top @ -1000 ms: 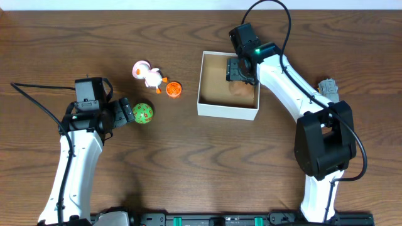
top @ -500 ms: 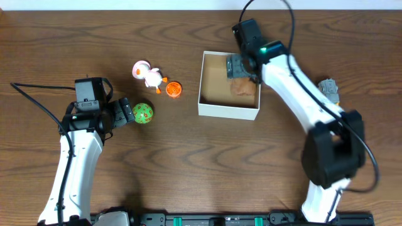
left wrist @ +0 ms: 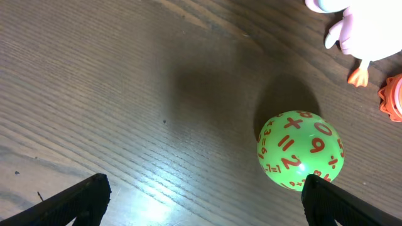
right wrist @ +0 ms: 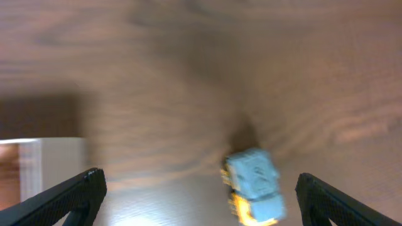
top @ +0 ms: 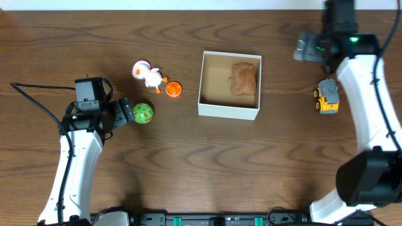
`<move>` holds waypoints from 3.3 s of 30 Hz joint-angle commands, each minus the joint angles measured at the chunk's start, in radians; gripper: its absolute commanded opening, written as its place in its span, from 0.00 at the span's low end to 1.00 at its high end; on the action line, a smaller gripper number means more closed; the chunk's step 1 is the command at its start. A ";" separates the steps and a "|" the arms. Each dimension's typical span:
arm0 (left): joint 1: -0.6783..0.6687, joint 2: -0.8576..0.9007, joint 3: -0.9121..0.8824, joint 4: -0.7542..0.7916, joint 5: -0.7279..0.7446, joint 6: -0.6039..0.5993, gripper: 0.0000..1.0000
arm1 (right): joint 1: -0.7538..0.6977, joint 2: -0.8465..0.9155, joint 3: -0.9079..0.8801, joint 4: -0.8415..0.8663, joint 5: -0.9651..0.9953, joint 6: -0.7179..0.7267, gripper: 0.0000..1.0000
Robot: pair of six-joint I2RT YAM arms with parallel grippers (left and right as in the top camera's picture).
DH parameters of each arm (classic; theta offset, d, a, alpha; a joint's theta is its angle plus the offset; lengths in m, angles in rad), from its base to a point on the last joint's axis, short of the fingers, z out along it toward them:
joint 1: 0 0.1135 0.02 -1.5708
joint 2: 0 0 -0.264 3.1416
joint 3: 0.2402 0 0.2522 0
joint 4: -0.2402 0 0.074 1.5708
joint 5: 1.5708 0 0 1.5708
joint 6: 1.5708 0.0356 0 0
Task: Pack container
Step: 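Move the right gripper to the grey-yellow toy truck and grasp it, then lower the truck into the box beside the hamster and release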
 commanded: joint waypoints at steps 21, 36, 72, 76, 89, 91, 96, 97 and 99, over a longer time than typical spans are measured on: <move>0.005 0.004 0.020 -0.003 -0.002 -0.005 0.98 | -0.239 0.317 -0.057 -0.044 -0.225 -0.290 0.85; 0.005 0.004 0.020 -0.003 -0.002 -0.005 0.98 | -0.242 0.367 -0.055 -0.049 -0.220 -0.256 0.60; 0.005 0.004 0.020 -0.003 -0.002 -0.005 0.98 | 0.456 -0.105 -0.034 0.190 -0.232 -0.438 0.06; 0.005 0.004 0.020 -0.003 -0.002 -0.005 0.98 | 0.468 -0.023 -0.035 0.215 -0.257 -0.520 0.04; 0.005 0.004 0.020 -0.003 -0.002 -0.005 0.98 | 0.468 0.216 -0.035 0.190 -0.401 -1.138 0.01; 0.005 0.004 0.020 -0.003 -0.002 -0.005 0.98 | 0.467 0.237 -0.035 0.192 -0.401 -1.205 0.01; 0.005 0.004 0.020 -0.003 -0.002 -0.005 0.98 | 0.467 0.276 -0.035 0.249 -0.401 -1.221 0.08; 0.005 0.004 0.020 -0.003 -0.002 -0.005 0.98 | 0.467 0.277 -0.035 0.263 -0.401 -1.212 0.20; 0.005 0.004 0.020 -0.003 -0.002 -0.005 0.98 | 0.468 0.277 -0.035 0.293 -0.400 -1.180 0.29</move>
